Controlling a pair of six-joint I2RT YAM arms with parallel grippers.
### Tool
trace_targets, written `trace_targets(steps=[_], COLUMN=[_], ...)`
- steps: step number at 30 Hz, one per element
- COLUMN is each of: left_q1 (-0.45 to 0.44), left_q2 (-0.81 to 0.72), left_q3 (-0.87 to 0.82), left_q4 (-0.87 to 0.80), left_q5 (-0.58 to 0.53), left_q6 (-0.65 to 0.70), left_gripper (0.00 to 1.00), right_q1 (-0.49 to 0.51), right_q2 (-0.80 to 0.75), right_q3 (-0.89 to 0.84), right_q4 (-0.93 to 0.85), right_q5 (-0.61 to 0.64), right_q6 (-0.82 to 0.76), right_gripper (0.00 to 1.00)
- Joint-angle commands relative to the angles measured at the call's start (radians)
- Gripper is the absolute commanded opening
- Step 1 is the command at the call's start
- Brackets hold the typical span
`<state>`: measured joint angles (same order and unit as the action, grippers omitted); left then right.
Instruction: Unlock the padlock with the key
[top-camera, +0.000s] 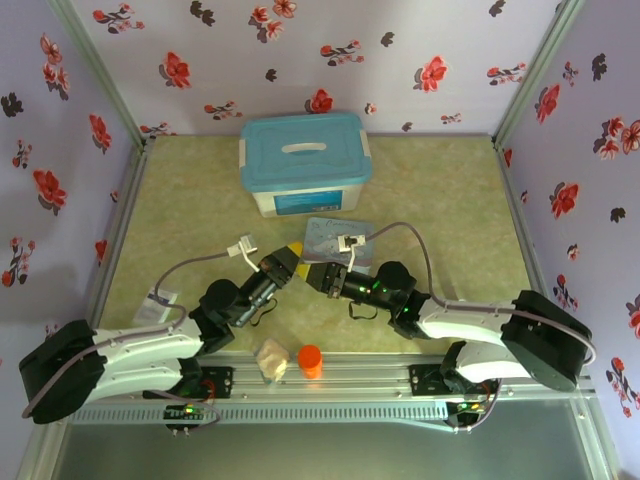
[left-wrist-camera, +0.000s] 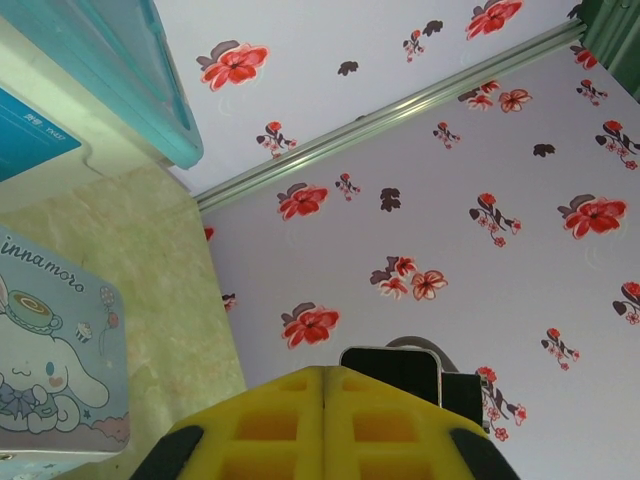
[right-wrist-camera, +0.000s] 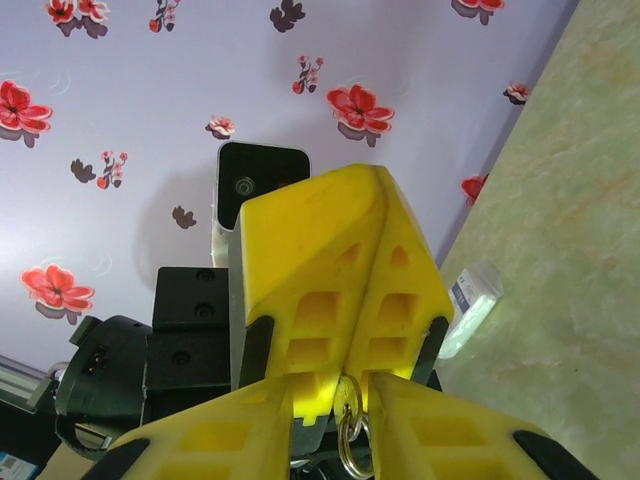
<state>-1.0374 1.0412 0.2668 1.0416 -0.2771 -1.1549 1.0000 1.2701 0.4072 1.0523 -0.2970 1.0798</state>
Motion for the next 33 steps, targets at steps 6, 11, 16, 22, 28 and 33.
trace_targets(steps=[6,11,16,22,28,33], left_q1=[0.007,0.007,0.007,0.008,0.007,0.007], left_q2=[0.037,0.037,0.028,0.035,0.045,0.053], left_q3=[0.013,0.01,0.009,0.017,0.02,0.026], left_q4=[0.074,0.078,0.069,0.07,0.07,0.069], left_q5=[-0.009,-0.009,-0.009,-0.009,-0.01,-0.009], left_q6=[-0.03,-0.039,-0.037,-0.042,-0.046,-0.051], left_gripper=[0.0,0.0,0.0,0.0,0.0,0.0], right_q1=[-0.001,-0.001,0.0,0.0,-0.001,-0.001], right_q2=[0.034,0.046,0.041,0.037,0.038,0.033], right_q3=[0.024,0.013,0.014,0.017,0.018,0.014], right_q4=[0.102,0.117,0.091,0.068,0.043,0.034], right_q5=[-0.022,-0.007,-0.001,0.002,0.008,0.02], right_q6=[0.033,0.036,0.024,0.014,0.006,0.0], right_gripper=[0.21,0.2,0.18,0.18,0.15,0.05])
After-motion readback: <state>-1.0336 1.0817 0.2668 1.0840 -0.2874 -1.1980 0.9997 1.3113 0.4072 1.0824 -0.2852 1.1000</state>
